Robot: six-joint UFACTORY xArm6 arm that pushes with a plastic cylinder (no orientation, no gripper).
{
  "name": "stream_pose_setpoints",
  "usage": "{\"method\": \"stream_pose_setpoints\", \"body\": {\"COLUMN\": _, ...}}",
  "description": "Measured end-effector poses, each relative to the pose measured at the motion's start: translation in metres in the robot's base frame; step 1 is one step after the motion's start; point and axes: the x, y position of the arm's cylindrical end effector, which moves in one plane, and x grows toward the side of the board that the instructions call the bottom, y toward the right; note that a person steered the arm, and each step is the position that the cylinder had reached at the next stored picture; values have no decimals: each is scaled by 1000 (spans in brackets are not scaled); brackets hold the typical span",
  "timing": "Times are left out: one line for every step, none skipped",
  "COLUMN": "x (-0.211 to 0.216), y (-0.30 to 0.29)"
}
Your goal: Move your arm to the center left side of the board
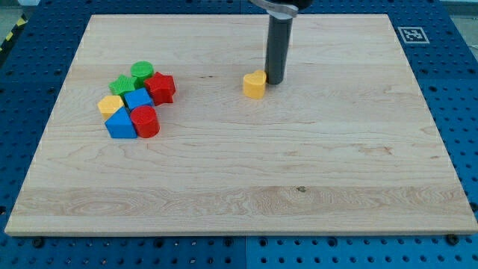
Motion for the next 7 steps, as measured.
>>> {"method": "stream_pose_setpoints", "body": {"x": -1, "y": 0}}
{"method": "stream_pose_setpoints", "body": {"x": -40, "y": -2}}
{"method": "stream_pose_setpoints", "body": {"x": -71, "y": -41}}
{"method": "stream_pose_setpoints", "body": {"x": -84, "y": -132}}
{"method": "stream_pose_setpoints", "body": {"x": -93, "y": -226}}
{"method": "stream_pose_setpoints", "body": {"x": -88, "y": -295}}
{"method": "stream_pose_setpoints", "body": {"x": -38, "y": -311}}
